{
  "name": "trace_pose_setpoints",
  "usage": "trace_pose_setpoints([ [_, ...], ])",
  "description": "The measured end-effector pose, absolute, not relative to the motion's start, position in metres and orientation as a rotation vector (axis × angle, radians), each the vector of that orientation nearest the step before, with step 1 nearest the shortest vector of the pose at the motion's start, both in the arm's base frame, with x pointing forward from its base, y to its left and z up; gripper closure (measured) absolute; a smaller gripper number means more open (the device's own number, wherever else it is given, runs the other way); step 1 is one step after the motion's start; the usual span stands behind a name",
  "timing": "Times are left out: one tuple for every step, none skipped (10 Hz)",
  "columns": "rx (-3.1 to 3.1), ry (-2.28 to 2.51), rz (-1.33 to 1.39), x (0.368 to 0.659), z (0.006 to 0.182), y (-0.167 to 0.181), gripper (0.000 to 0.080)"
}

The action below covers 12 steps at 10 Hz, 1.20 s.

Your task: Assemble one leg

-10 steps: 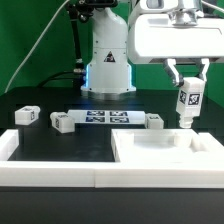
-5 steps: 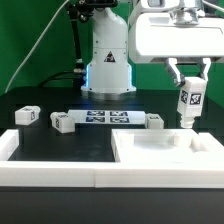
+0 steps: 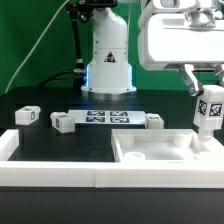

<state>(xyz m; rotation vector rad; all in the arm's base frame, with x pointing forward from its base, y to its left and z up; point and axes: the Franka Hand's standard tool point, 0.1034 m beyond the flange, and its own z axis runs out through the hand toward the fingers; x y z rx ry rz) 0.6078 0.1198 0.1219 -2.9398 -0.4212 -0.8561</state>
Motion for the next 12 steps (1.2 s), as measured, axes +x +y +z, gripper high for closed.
trace_pose_setpoints([
  [-2.938, -0.421, -0.856, 0.612, 0.118, 0.121, 0.0508],
  [-2.939, -0.419, -0.853, 0.617, 0.111, 0.122, 0.0508],
  [-2.936, -0.415, -0.869, 0.622, 0.105, 0.121, 0.0507],
  [-2.932, -0.414, -0.884, 0.622, 0.104, 0.121, 0.0507],
  [-2.928, -0.414, -0.899, 0.62, 0.104, 0.122, 0.0507],
  [-2.923, -0.415, -0.913, 0.62, 0.104, 0.123, 0.0507],
  [-2.922, -0.416, -0.916, 0.619, 0.104, 0.123, 0.0507],
  [-2.925, -0.416, -0.909, 0.617, 0.105, 0.122, 0.0507],
  [-2.929, -0.416, -0.899, 0.613, 0.106, 0.121, 0.0507],
  [-2.933, -0.417, -0.891, 0.608, 0.106, 0.12, 0.0507],
  [-2.935, -0.417, -0.884, 0.606, 0.105, 0.119, 0.0507],
  [-2.935, -0.416, -0.885, 0.605, 0.104, 0.119, 0.0507],
])
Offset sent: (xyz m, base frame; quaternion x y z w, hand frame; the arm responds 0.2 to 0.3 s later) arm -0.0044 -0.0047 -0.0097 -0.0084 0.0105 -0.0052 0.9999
